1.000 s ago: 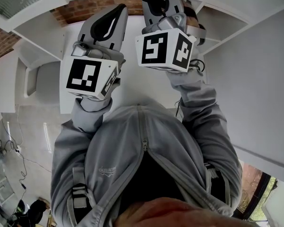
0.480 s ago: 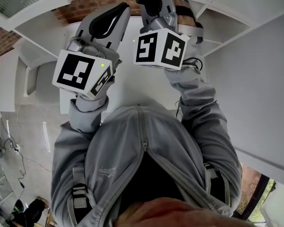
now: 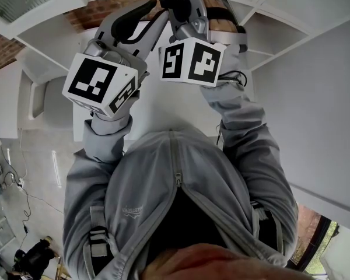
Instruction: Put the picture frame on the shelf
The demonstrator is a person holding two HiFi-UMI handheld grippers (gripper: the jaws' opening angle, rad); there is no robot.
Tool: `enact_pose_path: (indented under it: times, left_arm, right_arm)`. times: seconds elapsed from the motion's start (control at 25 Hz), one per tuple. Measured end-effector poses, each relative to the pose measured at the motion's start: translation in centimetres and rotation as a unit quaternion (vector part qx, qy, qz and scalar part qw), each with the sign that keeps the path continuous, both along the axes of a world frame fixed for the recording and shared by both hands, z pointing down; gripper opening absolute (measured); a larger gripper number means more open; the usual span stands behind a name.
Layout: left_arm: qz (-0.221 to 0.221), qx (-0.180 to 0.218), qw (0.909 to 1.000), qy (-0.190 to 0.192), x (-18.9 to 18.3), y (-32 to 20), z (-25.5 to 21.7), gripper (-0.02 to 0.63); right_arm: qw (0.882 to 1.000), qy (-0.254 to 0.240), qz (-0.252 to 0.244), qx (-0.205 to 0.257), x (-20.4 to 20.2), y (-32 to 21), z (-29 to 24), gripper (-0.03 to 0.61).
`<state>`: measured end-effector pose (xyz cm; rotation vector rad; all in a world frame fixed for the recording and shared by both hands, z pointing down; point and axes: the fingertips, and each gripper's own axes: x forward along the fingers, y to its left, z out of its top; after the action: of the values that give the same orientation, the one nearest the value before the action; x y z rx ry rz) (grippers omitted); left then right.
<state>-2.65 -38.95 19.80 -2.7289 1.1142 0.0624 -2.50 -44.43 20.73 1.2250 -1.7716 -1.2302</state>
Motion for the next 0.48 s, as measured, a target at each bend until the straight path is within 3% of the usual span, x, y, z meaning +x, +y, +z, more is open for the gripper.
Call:
enact_pose_path:
  times: [0.48]
  left_arm:
    - [-0.003,0.004,1.0000,0.003,0.39,-0.15,-0.16,0.078]
  right_arm:
    - [1.000,-0.003,-0.019,0.002,0.42,0.31,0.01,0.040]
